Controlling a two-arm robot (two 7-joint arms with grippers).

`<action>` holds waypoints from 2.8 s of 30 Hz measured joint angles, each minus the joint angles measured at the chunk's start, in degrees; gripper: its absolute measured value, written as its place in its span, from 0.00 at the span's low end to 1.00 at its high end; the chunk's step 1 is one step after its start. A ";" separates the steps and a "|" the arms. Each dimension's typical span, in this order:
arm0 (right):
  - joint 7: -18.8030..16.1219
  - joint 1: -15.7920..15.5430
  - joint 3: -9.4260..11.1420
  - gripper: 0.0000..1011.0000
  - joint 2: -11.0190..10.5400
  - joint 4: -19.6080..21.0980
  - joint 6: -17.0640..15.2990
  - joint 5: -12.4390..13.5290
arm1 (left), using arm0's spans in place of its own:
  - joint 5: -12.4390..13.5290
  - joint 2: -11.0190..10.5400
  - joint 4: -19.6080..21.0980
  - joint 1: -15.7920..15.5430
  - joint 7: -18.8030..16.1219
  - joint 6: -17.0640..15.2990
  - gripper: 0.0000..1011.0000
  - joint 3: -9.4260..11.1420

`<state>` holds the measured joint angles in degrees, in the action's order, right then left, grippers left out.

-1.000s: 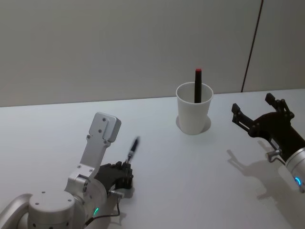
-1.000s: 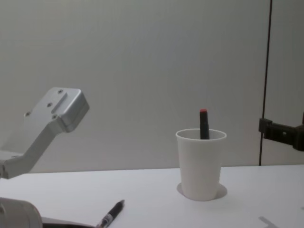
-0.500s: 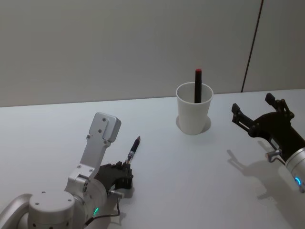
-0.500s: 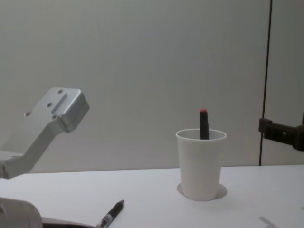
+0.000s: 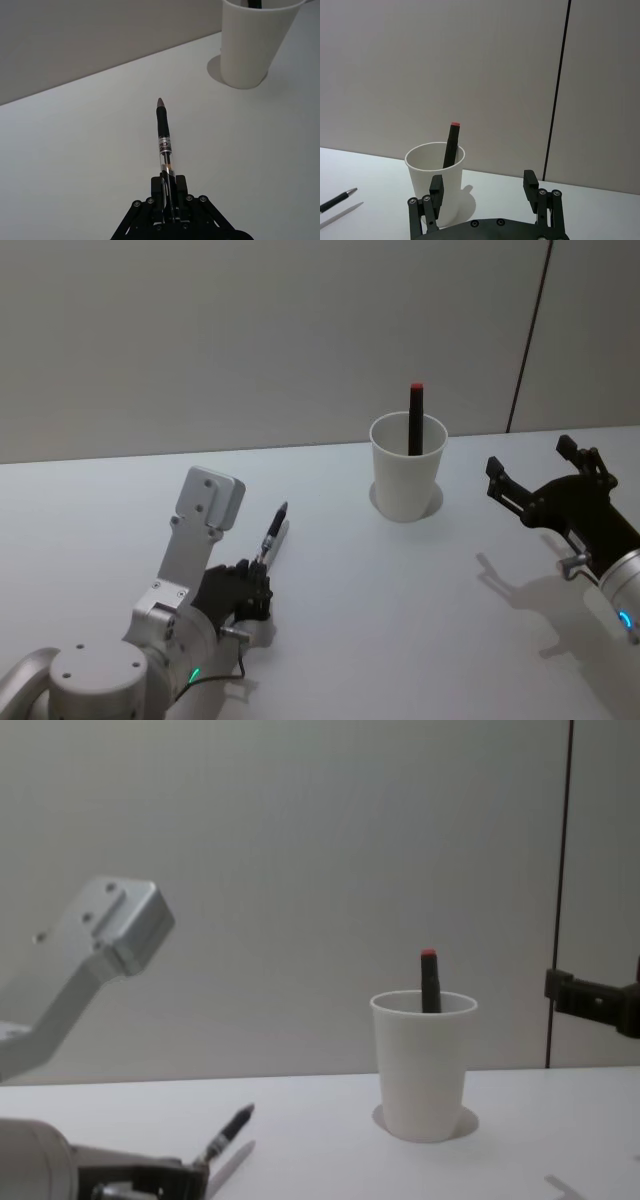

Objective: Place the pen into the pen holder.

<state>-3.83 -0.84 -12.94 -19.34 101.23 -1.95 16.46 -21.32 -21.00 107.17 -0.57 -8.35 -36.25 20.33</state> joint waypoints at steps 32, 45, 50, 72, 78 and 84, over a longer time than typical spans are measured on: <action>0.00 0.00 0.00 0.99 0.00 0.00 0.00 0.00 | 0.53 -3.14 0.71 -0.38 12.47 23.17 0.16 -3.37; 0.00 0.00 0.00 0.99 0.00 0.00 0.00 0.00 | -1.69 -1.67 -2.53 -3.45 23.66 28.90 0.16 -3.16; 0.00 0.00 0.00 0.99 0.00 0.00 0.00 0.00 | -2.53 -0.76 -4.28 -4.94 28.36 30.55 0.16 -2.78; 0.00 0.00 0.00 0.99 0.00 0.00 0.00 0.00 | -3.73 1.93 -9.58 -9.29 42.55 32.45 0.16 -0.78; 0.00 0.00 0.00 0.99 0.00 0.00 0.00 0.00 | -3.48 2.26 -10.28 -9.97 44.55 32.12 0.16 -0.28; 0.00 0.00 0.00 0.99 0.00 0.00 0.00 0.00 | -3.31 2.51 -10.81 -10.53 45.98 31.96 0.16 0.13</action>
<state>-3.82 -0.84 -12.94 -19.34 101.23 -1.95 16.47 -24.63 -18.50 96.36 -11.10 37.63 -4.30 20.46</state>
